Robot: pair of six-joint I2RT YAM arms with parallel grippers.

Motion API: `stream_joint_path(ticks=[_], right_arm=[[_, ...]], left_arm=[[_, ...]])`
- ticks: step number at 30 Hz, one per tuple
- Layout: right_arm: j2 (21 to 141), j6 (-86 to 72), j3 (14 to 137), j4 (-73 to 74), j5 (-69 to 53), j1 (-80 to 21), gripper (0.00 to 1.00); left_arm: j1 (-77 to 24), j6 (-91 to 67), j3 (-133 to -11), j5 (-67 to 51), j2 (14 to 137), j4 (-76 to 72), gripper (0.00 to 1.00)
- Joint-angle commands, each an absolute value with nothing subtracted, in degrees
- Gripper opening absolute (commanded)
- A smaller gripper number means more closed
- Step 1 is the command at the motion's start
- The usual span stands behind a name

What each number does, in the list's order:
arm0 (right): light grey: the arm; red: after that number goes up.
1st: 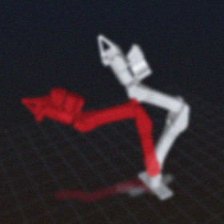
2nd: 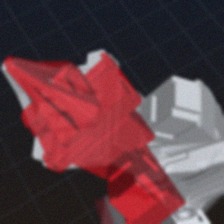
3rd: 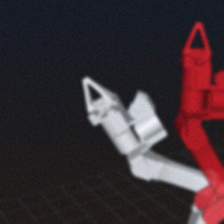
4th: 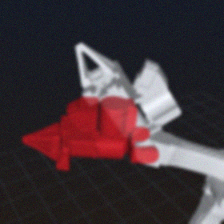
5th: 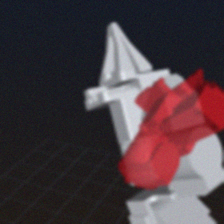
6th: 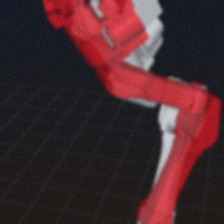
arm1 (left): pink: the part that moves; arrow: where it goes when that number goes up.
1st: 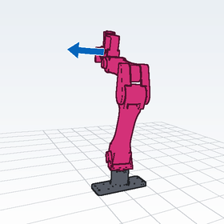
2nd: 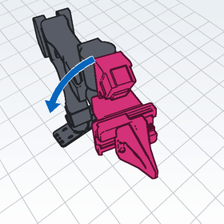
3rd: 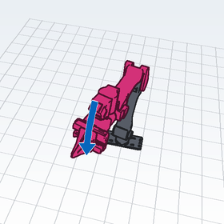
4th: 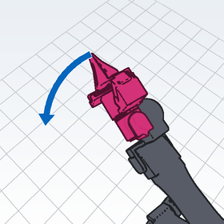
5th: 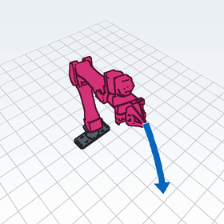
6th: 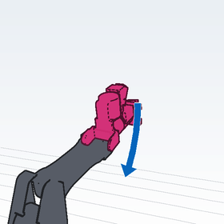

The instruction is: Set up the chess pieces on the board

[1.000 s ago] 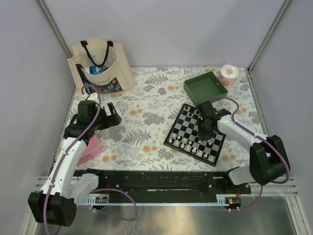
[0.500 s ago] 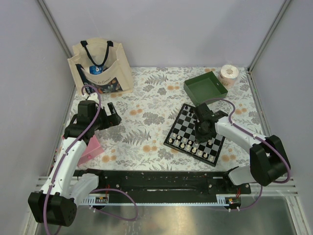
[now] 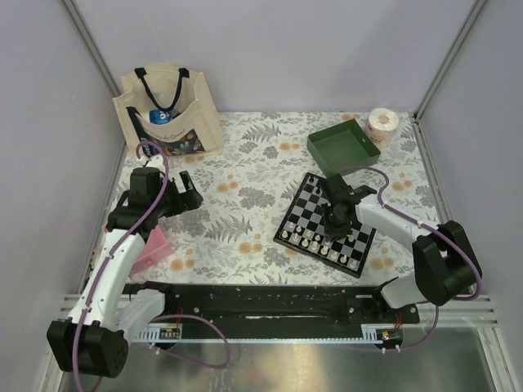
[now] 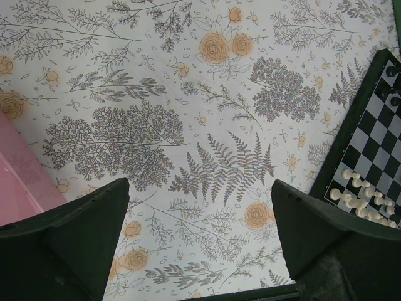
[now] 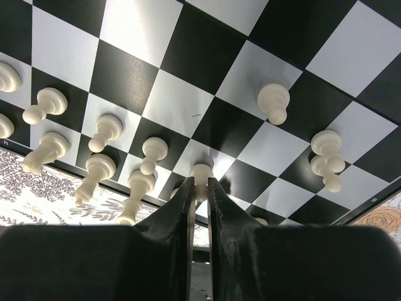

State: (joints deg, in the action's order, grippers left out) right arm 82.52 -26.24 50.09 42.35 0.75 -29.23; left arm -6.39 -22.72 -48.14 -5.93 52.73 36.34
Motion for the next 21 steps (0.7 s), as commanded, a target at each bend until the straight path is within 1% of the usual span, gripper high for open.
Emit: stream_joint_path(ticks=[1, 3, 5, 12, 14, 17, 21], right_arm=[[82.97, -26.54, 50.01, 40.96, 0.18, -29.79, 0.13], [82.88, -26.54, 50.27, 41.31, 0.79, -29.79, 0.18], [82.36, -26.46, 50.36, 41.48, 1.4, -29.79, 0.29], [80.69, -26.19, 52.56, 43.86, 4.91, -29.79, 0.33], [78.15, -26.28, 53.08, 43.86, 5.88, -29.79, 0.39], [76.56, -26.37, 54.66, 44.82, 9.22, -29.62, 0.41], [77.43, -26.46, 56.16, 45.09, 12.3, -27.43, 0.43]], left_arm=[[-6.15, -22.41, -48.08, -7.21, 52.73, 34.01, 0.99], [-6.07, -22.41, -48.08, -7.29, 52.82, 34.01, 0.99], [-6.15, -22.33, -48.08, -7.12, 52.82, 34.01, 0.99], [-6.15, -22.5, -48.16, -7.21, 52.82, 34.01, 0.99], [-6.15, -22.41, -48.08, -7.29, 52.74, 34.01, 0.99], [-6.15, -22.32, -48.08, -7.03, 52.73, 34.01, 0.99], [-6.15, -22.32, -47.99, -7.03, 52.56, 34.01, 0.99]])
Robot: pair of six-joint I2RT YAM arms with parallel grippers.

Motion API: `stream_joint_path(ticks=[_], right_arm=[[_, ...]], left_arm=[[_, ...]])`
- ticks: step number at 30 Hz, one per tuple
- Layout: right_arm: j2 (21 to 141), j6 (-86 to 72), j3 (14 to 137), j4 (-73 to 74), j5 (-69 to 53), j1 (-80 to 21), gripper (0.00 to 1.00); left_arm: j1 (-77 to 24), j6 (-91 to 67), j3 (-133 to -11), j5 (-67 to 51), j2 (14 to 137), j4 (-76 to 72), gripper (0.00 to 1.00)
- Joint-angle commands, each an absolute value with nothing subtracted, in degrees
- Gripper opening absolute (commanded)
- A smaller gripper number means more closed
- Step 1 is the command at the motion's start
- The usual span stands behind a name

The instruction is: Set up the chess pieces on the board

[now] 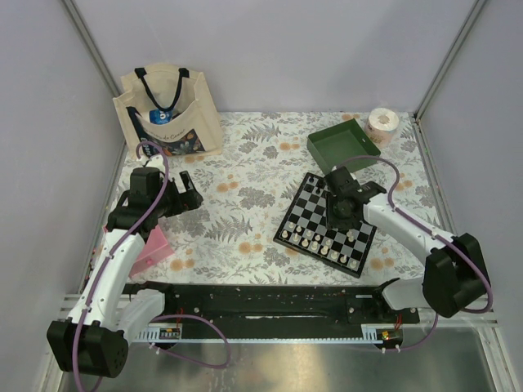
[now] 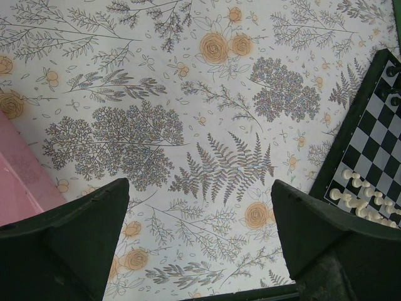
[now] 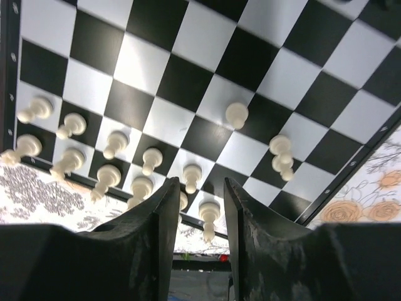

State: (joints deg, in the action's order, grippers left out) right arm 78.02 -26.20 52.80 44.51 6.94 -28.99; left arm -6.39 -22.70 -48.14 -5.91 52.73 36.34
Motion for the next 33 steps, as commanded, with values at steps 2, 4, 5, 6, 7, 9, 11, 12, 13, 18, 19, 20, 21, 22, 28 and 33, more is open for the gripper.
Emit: stream_joint_path(ticks=[2, 4, 5, 6, 7, 9, 11, 12, 13, 18, 19, 20, 21, 22, 28, 33], right_arm=[[79.0, -26.02, 56.69, 44.57, 12.57, -26.11, 0.44], [81.02, -25.49, 57.3, 44.21, 12.13, -25.14, 0.44], [81.82, -25.31, 57.65, 44.12, 12.13, -24.96, 0.44], [82.78, -25.14, 57.83, 43.51, 12.22, -24.79, 0.44], [83.58, -24.96, 57.83, 42.98, 12.13, -24.61, 0.44], [85.07, -24.96, 58.18, 42.28, 11.34, -24.26, 0.44], [85.87, -25.31, 58.1, 41.32, 10.64, -24.08, 0.43], [86.3, -25.31, 58.01, 40.79, 10.29, -24.08, 0.43], [86.83, -25.31, 58.18, 40.61, 10.11, -24.0, 0.43], [89.38, -24.52, 58.71, 39.9, 10.11, -23.29, 0.43], [89.65, -24.52, 58.71, 39.73, 9.93, -23.12, 0.42], [90.0, -24.52, 58.8, 39.73, 9.58, -22.85, 0.4], [90.0, -24.35, 58.8, 39.81, 9.23, -22.76, 0.39], [90.17, -24.26, 58.71, 39.73, 8.97, -22.76, 0.38], [90.7, -23.99, 57.66, 39.55, 8.97, -22.59, 0.29], [89.74, -23.82, 57.39, 39.64, 8.35, -22.5, 0.18]], left_arm=[[-6.15, -22.41, -47.99, -6.94, 52.56, 34.01, 0.99], [-6.15, -22.41, -47.99, -6.94, 52.47, 34.1, 0.99], [-6.15, -22.41, -48.08, -7.03, 52.64, 34.01, 0.99], [-6.15, -22.41, -47.99, -7.03, 52.56, 34.01, 0.99], [-6.15, -22.41, -48.08, -7.12, 52.56, 34.1, 0.99], [-6.15, -22.24, -48.08, -7.12, 52.65, 34.01, 0.99], [-6.15, -22.41, -47.99, -6.95, 52.56, 34.01, 0.99], [-6.15, -22.33, -47.99, -7.03, 52.56, 34.01, 0.99], [-6.07, -22.32, -48.08, -6.94, 52.56, 34.01, 0.99], [-6.15, -22.32, -47.99, -6.86, 52.73, 34.1, 0.99], [-6.15, -22.32, -47.99, -6.86, 52.65, 34.1, 0.99], [-6.15, -22.32, -47.99, -6.86, 52.73, 34.1, 0.99], [-6.15, -22.32, -47.99, -6.86, 52.73, 34.1, 0.99], [-6.15, -22.32, -47.99, -6.77, 52.82, 34.1, 0.99], [-6.15, -22.24, -47.99, -6.68, 53.0, 34.1, 0.99], [-6.15, -22.24, -47.99, -6.86, 53.0, 34.01, 0.99]])
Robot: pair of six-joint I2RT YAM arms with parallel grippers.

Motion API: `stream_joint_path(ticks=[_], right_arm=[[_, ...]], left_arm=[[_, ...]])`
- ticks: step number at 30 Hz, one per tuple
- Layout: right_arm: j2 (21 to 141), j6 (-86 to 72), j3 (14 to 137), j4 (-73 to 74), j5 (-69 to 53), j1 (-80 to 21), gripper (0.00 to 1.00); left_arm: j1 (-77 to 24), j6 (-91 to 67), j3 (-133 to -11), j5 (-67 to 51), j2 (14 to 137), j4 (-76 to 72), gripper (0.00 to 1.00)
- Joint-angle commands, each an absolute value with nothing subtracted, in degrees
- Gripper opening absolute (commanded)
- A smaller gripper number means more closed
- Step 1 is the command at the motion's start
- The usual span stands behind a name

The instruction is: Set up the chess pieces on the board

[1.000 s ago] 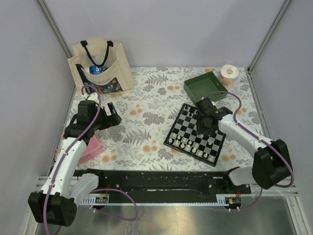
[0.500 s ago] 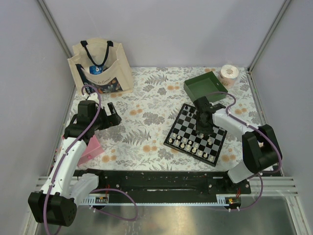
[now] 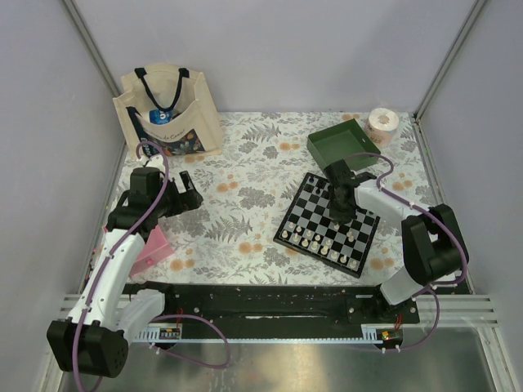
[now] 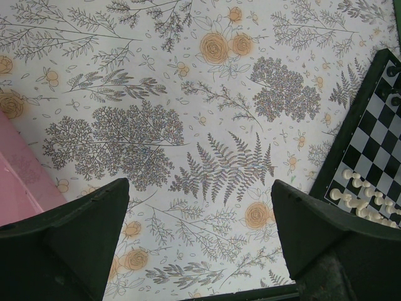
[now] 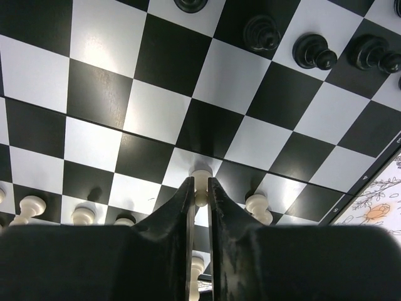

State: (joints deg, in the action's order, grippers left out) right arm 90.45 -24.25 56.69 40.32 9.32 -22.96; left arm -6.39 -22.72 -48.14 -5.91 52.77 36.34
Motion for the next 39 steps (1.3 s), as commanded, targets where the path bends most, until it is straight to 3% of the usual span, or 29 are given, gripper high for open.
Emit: stream_joint_path(ticks=[1, 5, 17, 39], right_arm=[[89.39, -23.82, 57.39, 39.9, 8.35, -22.5, 0.14], [86.41, -24.34, 56.17, 40.78, 7.21, -22.5, 0.1], [77.26, -25.31, 50.1, 45.88, 3.87, -22.59, 0.11], [76.82, -26.28, 46.23, 43.07, 0.18, -22.76, 0.1]], left_arm=[[-6.15, -22.32, -48.08, -6.77, 53.0, 34.19, 0.99], [-6.15, -22.32, -48.08, -6.86, 53.09, 34.1, 0.99], [-6.15, -22.32, -47.99, -8.09, 53.26, 33.84, 0.99], [-6.15, -22.41, -47.9, -7.65, 52.82, 33.84, 0.99]])
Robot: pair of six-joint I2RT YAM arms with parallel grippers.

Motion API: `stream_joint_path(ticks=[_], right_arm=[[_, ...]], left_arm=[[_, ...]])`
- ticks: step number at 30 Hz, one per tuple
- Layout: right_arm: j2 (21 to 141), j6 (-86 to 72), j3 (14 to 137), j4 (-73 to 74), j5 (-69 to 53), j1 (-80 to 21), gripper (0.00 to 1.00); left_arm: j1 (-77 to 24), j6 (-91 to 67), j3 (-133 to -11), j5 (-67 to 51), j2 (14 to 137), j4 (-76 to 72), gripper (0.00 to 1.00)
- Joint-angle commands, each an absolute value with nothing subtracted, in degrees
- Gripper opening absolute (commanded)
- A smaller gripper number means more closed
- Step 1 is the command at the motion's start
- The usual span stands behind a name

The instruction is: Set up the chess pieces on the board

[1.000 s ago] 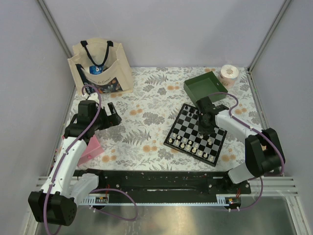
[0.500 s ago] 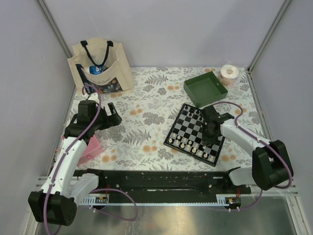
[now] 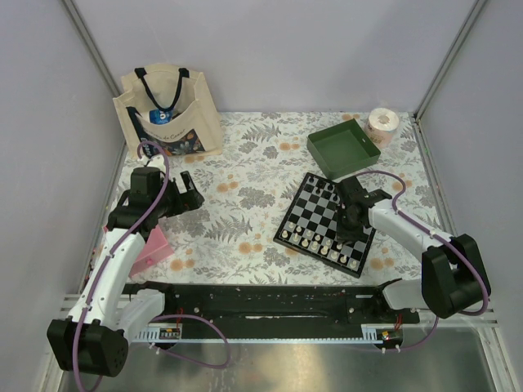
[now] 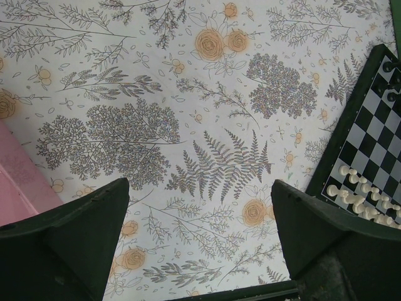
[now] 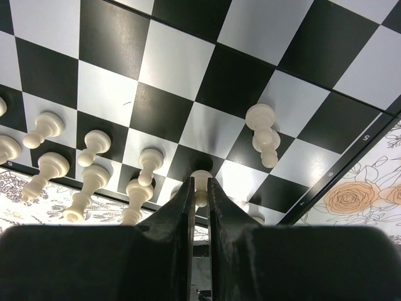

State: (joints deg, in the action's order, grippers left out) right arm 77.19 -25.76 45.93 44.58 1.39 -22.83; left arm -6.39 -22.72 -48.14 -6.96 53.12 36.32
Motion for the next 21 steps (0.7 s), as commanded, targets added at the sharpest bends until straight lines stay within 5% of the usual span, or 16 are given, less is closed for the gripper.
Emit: stream_joint_path(ticks=[1, 13, 21], right_arm=[[77.08, -26.37, 46.23, 42.89, 0.18, -22.76, 0.1], [79.37, -26.28, 45.35, 41.22, 0.18, -22.94, 0.16], [76.12, -25.75, 46.93, 42.71, 1.05, -23.03, 0.4]], left_arm=[[-6.15, -22.41, -47.99, -7.65, 52.91, 33.66, 0.99], [-6.15, -22.41, -47.99, -7.82, 53.09, 33.84, 0.99], [-6.15, -22.32, -47.9, -7.65, 53.0, 33.75, 0.99]])
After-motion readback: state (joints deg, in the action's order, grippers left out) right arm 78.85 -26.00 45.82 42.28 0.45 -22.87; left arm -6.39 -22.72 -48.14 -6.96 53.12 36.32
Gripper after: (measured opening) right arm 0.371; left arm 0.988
